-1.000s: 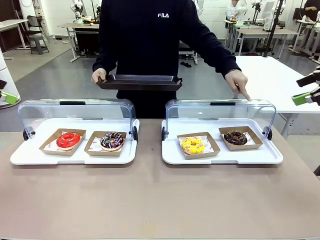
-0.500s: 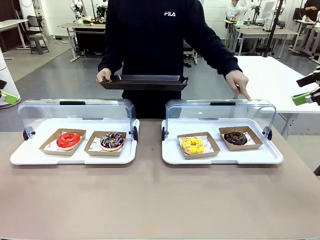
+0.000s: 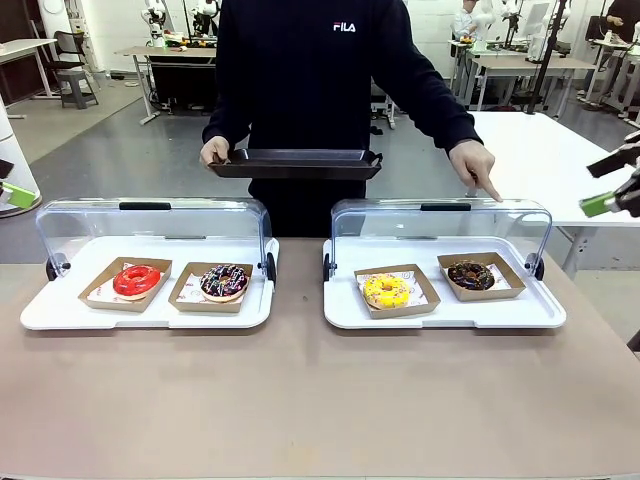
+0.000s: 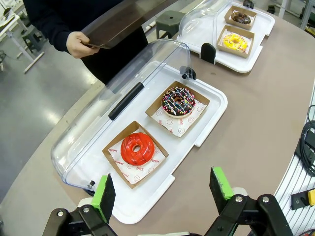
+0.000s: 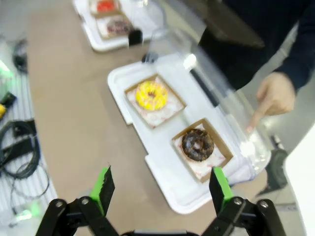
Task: Provide the desired donut to the person.
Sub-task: Pick up and lift the Paper togo box containing the Donut pointed at by the person.
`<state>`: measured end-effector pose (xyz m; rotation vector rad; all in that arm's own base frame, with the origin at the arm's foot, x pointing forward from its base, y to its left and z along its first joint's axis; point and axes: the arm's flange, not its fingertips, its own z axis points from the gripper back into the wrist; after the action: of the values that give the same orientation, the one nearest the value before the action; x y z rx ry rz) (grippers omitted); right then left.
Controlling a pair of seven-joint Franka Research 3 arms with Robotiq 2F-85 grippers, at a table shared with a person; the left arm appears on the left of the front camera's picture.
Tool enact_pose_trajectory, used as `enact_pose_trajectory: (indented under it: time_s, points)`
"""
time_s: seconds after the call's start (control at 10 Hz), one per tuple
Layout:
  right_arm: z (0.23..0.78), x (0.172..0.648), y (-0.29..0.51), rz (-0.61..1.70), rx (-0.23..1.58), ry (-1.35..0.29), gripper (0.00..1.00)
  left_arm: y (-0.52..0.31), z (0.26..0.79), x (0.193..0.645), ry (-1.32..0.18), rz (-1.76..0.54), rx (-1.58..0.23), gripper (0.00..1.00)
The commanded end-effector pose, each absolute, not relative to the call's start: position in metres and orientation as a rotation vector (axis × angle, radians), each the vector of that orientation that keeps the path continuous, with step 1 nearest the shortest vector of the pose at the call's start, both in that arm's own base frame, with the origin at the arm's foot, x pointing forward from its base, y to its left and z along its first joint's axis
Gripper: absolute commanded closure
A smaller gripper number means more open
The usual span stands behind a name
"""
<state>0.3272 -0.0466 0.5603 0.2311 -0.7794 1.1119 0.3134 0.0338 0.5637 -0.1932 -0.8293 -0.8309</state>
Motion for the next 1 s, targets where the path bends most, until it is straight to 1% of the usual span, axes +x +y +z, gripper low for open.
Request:
enact_pose_trajectory:
  time_s: [0.0, 0.2, 0.4, 0.5, 0.6, 0.8, 0.9]
  points:
    - [0.520, 0.335, -0.027, 1.281, 0.110, -0.549, 0.00, 0.034, 0.564, 0.313, -0.828, -0.822, -0.194, 0.00]
    - [0.451, 0.356, -0.010, 1.383, 0.075, -0.425, 0.00, 0.034, 0.564, 0.313, -0.828, -0.822, -0.194, 0.00]
    - [0.395, 0.380, -0.019, 1.470, 0.009, -0.308, 0.00, 0.034, 0.564, 0.313, -0.828, -0.822, -0.194, 0.00]
    - [0.382, 0.395, -0.026, 1.514, -0.019, -0.239, 0.00, 0.034, 0.564, 0.313, -0.828, -0.822, -0.194, 0.00]
    - [0.376, 0.411, -0.026, 1.564, -0.017, -0.216, 0.00, 0.034, 0.564, 0.313, -0.828, -0.822, -0.194, 0.00]
    - [0.363, 0.445, -0.029, 1.582, -0.006, -0.224, 0.00, 0.034, 0.564, 0.313, -0.828, -0.822, -0.194, 0.00]
    - [0.358, 0.455, -0.031, 1.581, 0.017, -0.220, 0.00, 0.034, 0.564, 0.313, -0.828, -0.822, -0.194, 0.00]
